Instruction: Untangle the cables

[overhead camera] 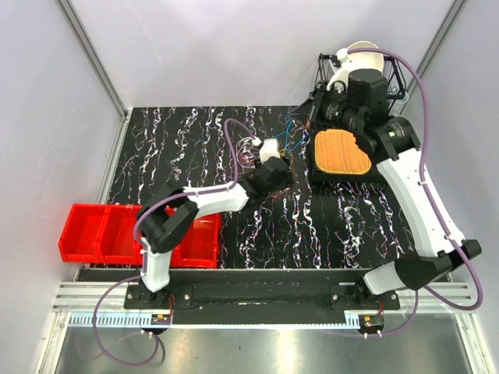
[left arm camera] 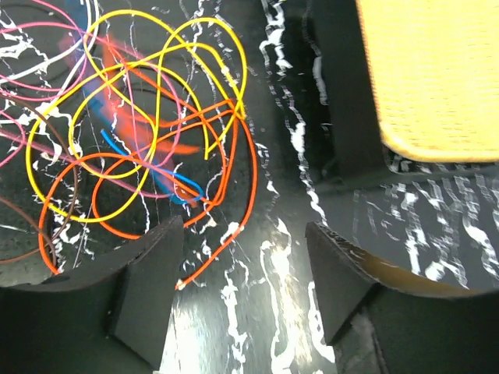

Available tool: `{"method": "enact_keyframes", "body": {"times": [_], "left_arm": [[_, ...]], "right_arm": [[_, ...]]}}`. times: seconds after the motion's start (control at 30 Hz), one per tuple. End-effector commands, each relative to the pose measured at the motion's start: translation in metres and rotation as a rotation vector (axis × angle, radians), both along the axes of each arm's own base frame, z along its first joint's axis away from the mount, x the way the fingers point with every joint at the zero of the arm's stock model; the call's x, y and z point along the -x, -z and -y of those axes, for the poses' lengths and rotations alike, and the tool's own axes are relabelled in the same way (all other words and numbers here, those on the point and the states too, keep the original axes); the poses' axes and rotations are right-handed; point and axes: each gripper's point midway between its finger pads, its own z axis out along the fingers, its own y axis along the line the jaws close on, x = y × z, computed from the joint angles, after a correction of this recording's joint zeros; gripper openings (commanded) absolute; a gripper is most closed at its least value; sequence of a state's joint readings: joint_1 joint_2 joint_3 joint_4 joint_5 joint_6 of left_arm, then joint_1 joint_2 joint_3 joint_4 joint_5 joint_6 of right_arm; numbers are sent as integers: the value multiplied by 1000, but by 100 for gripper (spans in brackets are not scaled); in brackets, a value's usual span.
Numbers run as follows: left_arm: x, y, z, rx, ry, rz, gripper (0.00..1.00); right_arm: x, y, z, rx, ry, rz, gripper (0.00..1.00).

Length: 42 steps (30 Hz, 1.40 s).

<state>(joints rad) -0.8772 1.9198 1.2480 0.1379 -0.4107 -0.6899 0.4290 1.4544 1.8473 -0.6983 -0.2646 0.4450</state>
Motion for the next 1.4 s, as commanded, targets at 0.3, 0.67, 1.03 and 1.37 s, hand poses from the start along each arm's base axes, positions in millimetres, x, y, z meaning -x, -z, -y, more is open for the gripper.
{"method": "enact_keyframes", "body": {"times": [0.3,0.67,1.03,1.37], "left_arm": [[-29,19,-28,-115,-188,5,71],[-40,24,-29,-161,-180,39,0],[-45,39,-87,-164,-230,-47,11],[-46,37,-113,-184,-228,-100,52]], "right_arm": [[42,-72,25,-74,28,119,0],[56,-101,22,-125,-15,138,0],[79,-217,30,-296,-48,374,0],[76,-206,35,-259,-23,385,0]]}}
